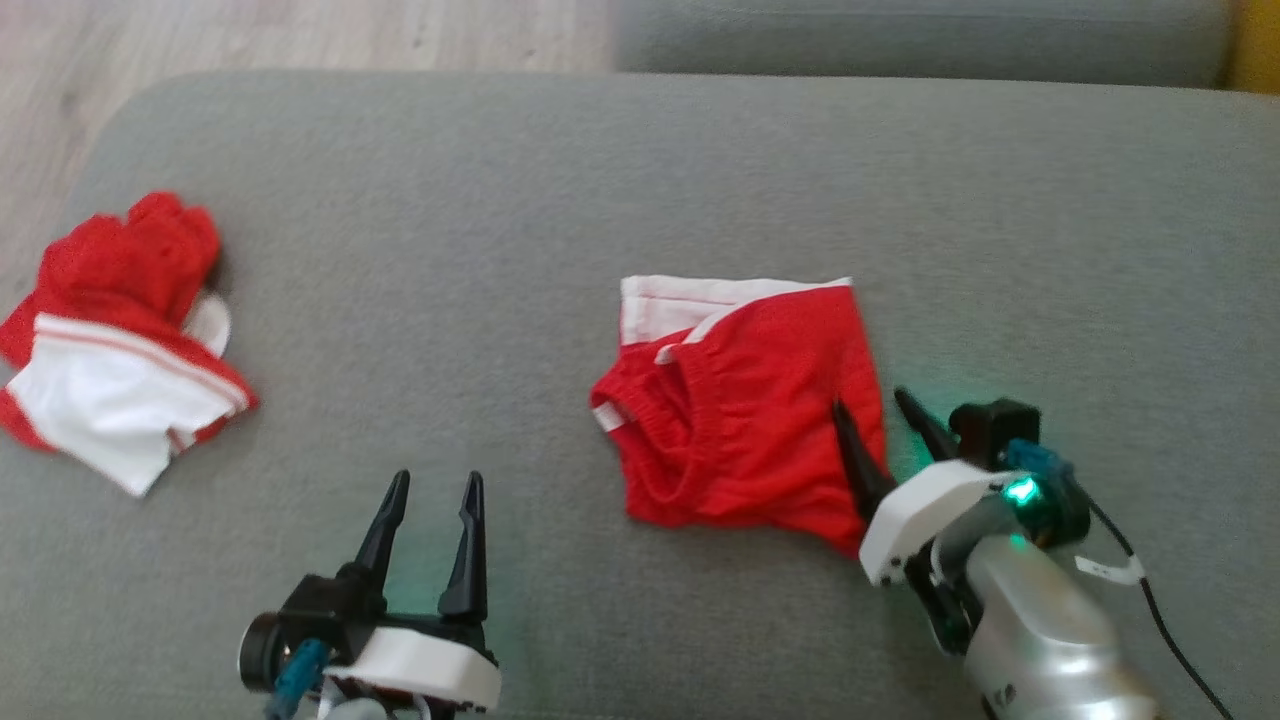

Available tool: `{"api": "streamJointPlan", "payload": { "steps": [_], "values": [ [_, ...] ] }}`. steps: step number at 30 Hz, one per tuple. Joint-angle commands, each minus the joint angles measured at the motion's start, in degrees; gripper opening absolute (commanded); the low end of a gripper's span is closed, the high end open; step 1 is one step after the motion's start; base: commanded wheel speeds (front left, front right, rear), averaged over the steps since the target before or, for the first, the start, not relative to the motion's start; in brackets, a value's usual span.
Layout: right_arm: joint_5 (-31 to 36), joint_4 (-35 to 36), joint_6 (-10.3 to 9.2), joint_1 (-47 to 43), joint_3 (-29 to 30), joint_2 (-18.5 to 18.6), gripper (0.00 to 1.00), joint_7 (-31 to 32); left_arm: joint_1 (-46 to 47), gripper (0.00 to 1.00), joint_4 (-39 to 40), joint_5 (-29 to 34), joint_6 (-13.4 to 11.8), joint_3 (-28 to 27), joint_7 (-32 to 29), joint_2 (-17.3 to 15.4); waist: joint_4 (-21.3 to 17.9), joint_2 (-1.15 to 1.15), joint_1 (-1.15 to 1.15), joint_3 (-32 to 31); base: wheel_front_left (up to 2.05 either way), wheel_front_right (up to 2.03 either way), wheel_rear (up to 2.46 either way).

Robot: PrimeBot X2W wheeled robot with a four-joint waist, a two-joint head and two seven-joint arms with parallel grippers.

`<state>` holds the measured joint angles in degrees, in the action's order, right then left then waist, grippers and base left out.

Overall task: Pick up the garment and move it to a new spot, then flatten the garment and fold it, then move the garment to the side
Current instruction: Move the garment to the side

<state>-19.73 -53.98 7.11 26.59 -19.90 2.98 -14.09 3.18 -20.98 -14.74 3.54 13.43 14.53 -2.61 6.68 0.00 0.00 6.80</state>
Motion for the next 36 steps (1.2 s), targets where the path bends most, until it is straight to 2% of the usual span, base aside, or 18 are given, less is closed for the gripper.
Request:
{"api": "streamJointPlan", "payload": {
  "steps": [1,4,5,6,10,14,21,27,31,36],
  "values": [
    [-0.49,-2.27,0.37,1.67,-2.19,-0.1,1.0,1.13,2.54,1.0,1.27,-0.38,-0.02,-1.31,0.47,-0.27,2.38,0.0,0.0,1.68,0.0,0.0,0.0],
    [-2.24,-4.85,0.37,2.14,-3.44,-0.1,1.0,2.14,2.85,1.0,1.27,-0.33,0.13,-1.35,0.47,-0.27,3.12,0.0,0.0,2.17,0.0,0.0,0.0],
    [-3.18,-5.02,0.37,2.25,-4.39,-0.1,0.37,1.69,2.95,1.0,1.39,-0.31,0.16,-1.46,0.47,-0.27,3.25,0.0,0.0,2.38,0.0,0.0,0.0],
    [-3.52,-5.18,0.37,2.38,-5.4,-0.1,0.0,1.15,3.01,1.0,1.54,-0.29,0.15,-1.67,0.47,-0.27,3.15,0.0,0.0,2.56,0.0,0.0,0.0],
    [-3.6,-5.26,0.37,3.23,-5.31,-0.1,0.0,-0.78,3.09,1.0,2.38,-0.07,0.38,-3.15,0.47,-0.27,-1.22,0.0,0.0,2.54,0.0,0.0,0.0],
    [-0.15,-1.53,0.37,2.92,-1.24,-0.1,0.0,-0.88,3.69,1.0,3.18,0.47,1.19,-2.85,0.47,-0.27,-8.71,0.0,0.0,2.28,0.0,0.0,0.0],
    [3.31,4.46,0.37,-0.14,2.27,-0.1,0.0,-0.9,5.56,1.0,3.56,0.42,2.69,0.84,0.47,-0.27,-22.98,0.0,0.0,2.83,0.0,0.0,0.0],
    [3.32,7.46,0.37,-2.28,3.06,-0.1,0.0,-0.9,6.57,1.0,2.66,0.26,3.57,4.48,0.47,-0.27,-31.74,0.0,0.0,4.02,0.0,0.0,0.0],
    [4.31,7.8,0.37,-2.14,4.12,-0.1,0.0,-0.9,6.86,1.0,1.1,0.99,3.74,5.25,0.47,-0.27,-32.59,0.0,0.0,4.98,0.0,0.0,0.0],
    [7.2,4.45,0.37,2.81,7.48,0.15,0.0,-0.9,6.82,1.0,-0.48,2.05,3.84,4.31,0.47,-0.27,-30.37,0.0,0.0,6.62,0.0,0.0,0.0]
  ]
}}
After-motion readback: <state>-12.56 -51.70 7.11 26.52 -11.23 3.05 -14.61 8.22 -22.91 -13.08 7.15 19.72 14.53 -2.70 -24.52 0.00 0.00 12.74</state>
